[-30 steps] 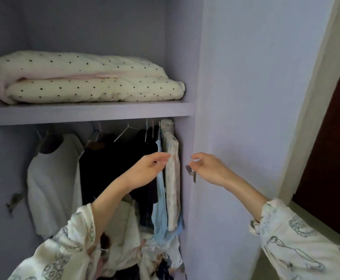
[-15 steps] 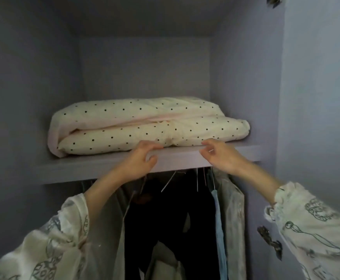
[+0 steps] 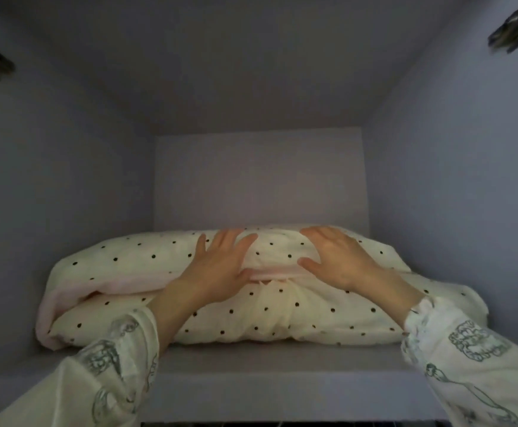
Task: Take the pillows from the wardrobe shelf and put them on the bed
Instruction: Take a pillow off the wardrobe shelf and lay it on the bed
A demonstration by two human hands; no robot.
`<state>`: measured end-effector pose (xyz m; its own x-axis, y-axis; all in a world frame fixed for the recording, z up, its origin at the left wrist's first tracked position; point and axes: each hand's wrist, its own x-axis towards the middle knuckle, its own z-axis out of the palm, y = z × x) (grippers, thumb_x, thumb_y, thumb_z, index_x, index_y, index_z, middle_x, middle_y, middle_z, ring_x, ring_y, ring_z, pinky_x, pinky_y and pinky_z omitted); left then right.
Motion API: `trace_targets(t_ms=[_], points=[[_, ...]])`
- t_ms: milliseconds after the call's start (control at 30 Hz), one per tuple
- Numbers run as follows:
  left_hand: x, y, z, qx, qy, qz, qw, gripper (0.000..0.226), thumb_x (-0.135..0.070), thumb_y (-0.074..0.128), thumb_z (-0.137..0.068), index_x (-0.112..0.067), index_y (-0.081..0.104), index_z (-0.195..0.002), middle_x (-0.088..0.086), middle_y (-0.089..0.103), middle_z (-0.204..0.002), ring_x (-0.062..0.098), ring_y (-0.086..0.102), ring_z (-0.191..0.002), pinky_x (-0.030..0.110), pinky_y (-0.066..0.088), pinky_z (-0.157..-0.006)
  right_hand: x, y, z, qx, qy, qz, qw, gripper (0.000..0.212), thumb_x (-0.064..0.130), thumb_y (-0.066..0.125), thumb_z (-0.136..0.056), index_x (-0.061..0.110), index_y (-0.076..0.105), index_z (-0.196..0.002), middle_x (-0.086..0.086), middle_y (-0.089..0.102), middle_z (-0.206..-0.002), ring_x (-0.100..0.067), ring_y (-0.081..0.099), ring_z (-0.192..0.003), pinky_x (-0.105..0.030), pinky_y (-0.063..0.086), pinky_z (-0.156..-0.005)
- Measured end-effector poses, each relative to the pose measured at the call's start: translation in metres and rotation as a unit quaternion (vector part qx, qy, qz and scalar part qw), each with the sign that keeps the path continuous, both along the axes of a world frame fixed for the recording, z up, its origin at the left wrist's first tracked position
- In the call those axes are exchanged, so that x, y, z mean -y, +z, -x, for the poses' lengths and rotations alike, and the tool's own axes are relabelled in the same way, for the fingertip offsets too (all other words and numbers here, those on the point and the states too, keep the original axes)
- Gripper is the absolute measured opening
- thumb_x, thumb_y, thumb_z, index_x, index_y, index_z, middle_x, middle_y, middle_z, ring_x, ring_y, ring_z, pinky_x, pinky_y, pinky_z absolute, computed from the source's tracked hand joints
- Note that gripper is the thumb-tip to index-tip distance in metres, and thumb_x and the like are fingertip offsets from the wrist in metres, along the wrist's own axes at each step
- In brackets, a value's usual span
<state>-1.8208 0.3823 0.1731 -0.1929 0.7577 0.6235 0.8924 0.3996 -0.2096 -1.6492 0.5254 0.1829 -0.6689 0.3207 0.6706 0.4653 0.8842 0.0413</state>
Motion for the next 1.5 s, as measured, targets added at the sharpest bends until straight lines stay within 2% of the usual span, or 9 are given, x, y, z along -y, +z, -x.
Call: trace_targets(t_ms=[233,400,567,667,733,833,1100,1300,1500], points=[[-0.045,0.013,0.03,-0.025,0.074,0.054,0.995,0.089,-0.07,0.045,-0.077,-0.038,-0.003,-0.146,0.0,0.006,-0.158,0.02,0.004,-0.145,0.063,0.002,-0.112,-0.047,0.012,0.048,0.075,0.035,0.005,0.997,0.078,0.055,0.049,-0.086,0.029,0.01,-0.147,0.004,0.008,-0.158,-0.016,0.003,-0.144,-0.05,0.002,-0.116],[-0.052,0.034,0.05,0.01,0.082,0.093,0.992,0.104,-0.061,0.066,-0.067,-0.041,0.0,-0.145,-0.002,0.015,-0.156,0.02,0.016,-0.142,0.06,0.015,-0.111,-0.062,0.019,0.065,0.119,0.043,0.027,0.992,0.093,0.062,0.056,-0.077,0.033,0.002,-0.147,0.007,0.006,-0.158,-0.015,0.002,-0.144,-0.051,0.002,-0.116],[-0.057,0.039,0.055,-0.027,0.055,0.064,0.996,0.093,-0.054,0.069,-0.068,-0.038,0.017,-0.143,0.001,0.04,-0.14,0.027,0.042,-0.123,0.044,0.036,-0.098,-0.063,0.027,0.076,0.162,0.024,0.037,0.986,0.099,0.061,0.06,-0.075,0.034,-0.001,-0.147,0.007,0.007,-0.158,-0.02,0.004,-0.144,-0.058,0.003,-0.114],[-0.055,0.048,0.058,0.015,0.018,0.041,0.999,0.088,-0.048,0.074,-0.066,-0.038,0.027,-0.14,0.0,0.048,-0.132,0.026,0.047,-0.117,0.039,0.041,-0.094,-0.06,0.032,0.077,0.119,0.024,0.003,0.993,0.087,0.062,0.057,-0.076,0.034,0.012,-0.146,0.004,0.025,-0.153,-0.024,0.027,-0.138,-0.051,0.023,-0.11],[-0.053,0.056,0.06,0.042,-0.001,0.012,0.999,0.086,-0.047,0.076,-0.065,-0.038,0.032,-0.138,-0.001,0.05,-0.129,0.024,0.049,-0.116,0.036,0.04,-0.09,-0.058,0.034,0.077,0.076,0.009,-0.099,0.992,0.073,0.06,0.048,-0.083,0.03,0.021,-0.143,0.0,0.039,-0.145,-0.026,0.042,-0.127,-0.043,0.036,-0.099],[-0.051,0.057,0.063,0.058,-0.008,-0.023,0.998,0.084,-0.056,0.072,-0.066,-0.038,0.031,-0.137,-0.004,0.049,-0.13,0.021,0.049,-0.116,0.032,0.035,-0.081,-0.056,0.034,0.079,0.016,-0.001,-0.194,0.981,0.058,0.053,0.042,-0.09,0.025,0.029,-0.139,-0.002,0.049,-0.135,-0.028,0.05,-0.117,-0.039,0.042,-0.088],[-0.033,0.051,0.071,-0.013,0.045,-0.027,0.999,0.095,-0.063,0.064,-0.068,-0.039,0.01,-0.143,-0.004,0.038,-0.141,0.025,0.043,-0.123,0.048,0.036,-0.099,-0.049,0.054,0.088,-0.067,0.003,-0.13,0.989,0.052,0.051,0.046,-0.09,0.022,0.04,-0.133,-0.003,0.052,-0.132,-0.026,0.05,-0.118,-0.038,0.039,-0.092],[-0.04,0.031,0.079,-0.123,0.119,-0.1,0.98,0.072,-0.047,0.056,-0.081,-0.028,0.019,-0.14,0.003,0.048,-0.126,0.026,0.05,-0.112,0.042,0.039,-0.093,-0.041,0.027,0.089,-0.029,0.09,-0.036,0.995,0.079,0.064,0.054,-0.076,0.032,0.025,-0.141,0.007,0.034,-0.147,-0.02,0.033,-0.133,-0.05,0.021,-0.11],[-0.045,0.032,0.079,-0.137,0.12,-0.146,0.972,0.051,-0.026,0.052,-0.086,-0.028,0.03,-0.133,0.005,0.051,-0.118,0.028,0.051,-0.107,0.04,0.041,-0.085,-0.038,0.035,0.097,0.028,0.005,-0.036,0.999,0.103,0.051,0.066,-0.073,0.029,-0.003,-0.146,0.0,0.026,-0.15,-0.027,0.026,-0.136,-0.058,0.02,-0.109]])
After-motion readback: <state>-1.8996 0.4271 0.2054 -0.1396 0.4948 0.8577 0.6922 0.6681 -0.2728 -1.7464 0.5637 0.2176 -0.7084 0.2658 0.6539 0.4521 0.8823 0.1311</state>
